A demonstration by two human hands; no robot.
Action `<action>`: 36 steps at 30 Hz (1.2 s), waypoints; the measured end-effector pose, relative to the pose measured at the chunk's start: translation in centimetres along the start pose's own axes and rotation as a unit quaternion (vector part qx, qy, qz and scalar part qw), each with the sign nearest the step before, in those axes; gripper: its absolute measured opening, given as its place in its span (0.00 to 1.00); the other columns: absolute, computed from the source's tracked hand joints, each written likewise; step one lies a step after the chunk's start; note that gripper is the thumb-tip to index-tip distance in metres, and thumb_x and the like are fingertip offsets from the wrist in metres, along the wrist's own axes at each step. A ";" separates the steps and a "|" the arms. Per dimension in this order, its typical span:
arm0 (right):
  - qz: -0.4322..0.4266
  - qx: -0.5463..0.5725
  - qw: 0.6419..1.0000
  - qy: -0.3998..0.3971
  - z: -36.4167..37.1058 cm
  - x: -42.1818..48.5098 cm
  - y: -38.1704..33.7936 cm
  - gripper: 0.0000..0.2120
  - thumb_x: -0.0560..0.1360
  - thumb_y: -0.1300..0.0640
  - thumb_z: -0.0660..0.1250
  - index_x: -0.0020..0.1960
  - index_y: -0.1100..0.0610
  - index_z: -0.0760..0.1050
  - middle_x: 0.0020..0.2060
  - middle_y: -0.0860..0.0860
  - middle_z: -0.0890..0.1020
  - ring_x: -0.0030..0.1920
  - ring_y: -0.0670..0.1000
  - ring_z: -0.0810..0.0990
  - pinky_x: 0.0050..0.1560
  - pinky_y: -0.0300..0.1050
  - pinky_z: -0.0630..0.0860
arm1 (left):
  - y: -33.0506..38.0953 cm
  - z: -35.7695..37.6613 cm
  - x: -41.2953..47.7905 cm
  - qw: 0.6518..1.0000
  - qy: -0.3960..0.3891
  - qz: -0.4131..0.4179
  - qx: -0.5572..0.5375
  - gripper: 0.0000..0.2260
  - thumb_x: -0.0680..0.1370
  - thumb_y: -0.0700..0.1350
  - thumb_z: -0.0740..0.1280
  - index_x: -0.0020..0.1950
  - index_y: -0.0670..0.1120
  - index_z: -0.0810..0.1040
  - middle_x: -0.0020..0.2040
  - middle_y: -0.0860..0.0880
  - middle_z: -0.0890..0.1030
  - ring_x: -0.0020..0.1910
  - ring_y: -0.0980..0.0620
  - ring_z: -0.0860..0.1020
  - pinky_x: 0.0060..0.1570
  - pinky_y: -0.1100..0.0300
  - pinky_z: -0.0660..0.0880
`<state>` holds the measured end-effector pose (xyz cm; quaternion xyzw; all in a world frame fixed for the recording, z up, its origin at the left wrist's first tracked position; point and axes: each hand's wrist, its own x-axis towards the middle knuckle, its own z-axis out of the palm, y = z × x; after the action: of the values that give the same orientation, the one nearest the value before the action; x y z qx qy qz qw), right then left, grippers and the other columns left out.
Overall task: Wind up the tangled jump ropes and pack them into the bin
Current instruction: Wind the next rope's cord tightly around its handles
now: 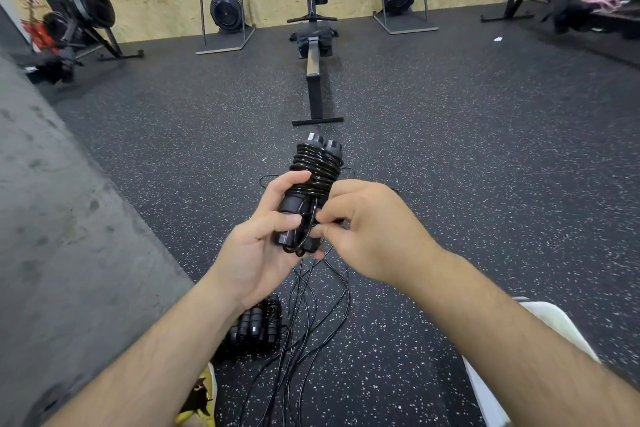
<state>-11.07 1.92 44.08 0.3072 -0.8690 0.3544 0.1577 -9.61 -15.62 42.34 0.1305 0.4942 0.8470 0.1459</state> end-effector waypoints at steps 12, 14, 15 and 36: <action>0.001 0.005 1.000 0.027 -0.1 -0.3 -0.8 0.07 0.71 0.60 0.72 0.35 0.58 0.81 0.34 0.44 0.74 0.35 0.42 0.73 0.34 0.36 0.70 | -0.4 0.1 -0.3 1.000 -0.002 0.004 -0.017 0.26 0.73 0.32 0.62 0.66 0.55 0.76 0.61 0.44 0.80 0.48 0.44 0.79 0.46 0.47 0.75; 0.068 0.078 0.991 0.083 0.2 -0.7 -1.3 0.04 0.70 0.63 0.75 0.37 0.58 0.83 0.32 0.42 0.72 0.34 0.39 0.75 0.31 0.25 0.67 | -0.4 0.1 -0.1 1.000 0.001 0.008 -0.013 0.25 0.74 0.33 0.62 0.66 0.56 0.75 0.61 0.41 0.79 0.52 0.43 0.78 0.52 0.43 0.71; 0.090 0.093 0.985 0.110 0.5 -0.8 -1.5 0.03 0.69 0.63 0.76 0.38 0.57 0.84 0.32 0.41 0.73 0.34 0.38 0.75 0.32 0.25 0.68 | -0.5 0.1 0.0 1.000 0.006 0.008 -0.011 0.25 0.74 0.33 0.62 0.66 0.57 0.75 0.62 0.40 0.79 0.54 0.41 0.77 0.54 0.41 0.69; 0.041 0.095 0.983 0.151 1.3 -0.7 -1.0 0.01 0.74 0.60 0.74 0.43 0.55 0.83 0.39 0.39 0.74 0.40 0.38 0.73 0.44 0.33 0.70 | 0.1 -0.3 -0.2 0.999 -0.030 0.016 -0.029 0.25 0.75 0.35 0.63 0.69 0.55 0.73 0.65 0.41 0.78 0.51 0.41 0.79 0.43 0.46 0.75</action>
<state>-9.99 0.78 43.34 0.2273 -0.8094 0.4840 0.2427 -9.55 -15.97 42.27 0.1597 0.4623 0.8591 0.1508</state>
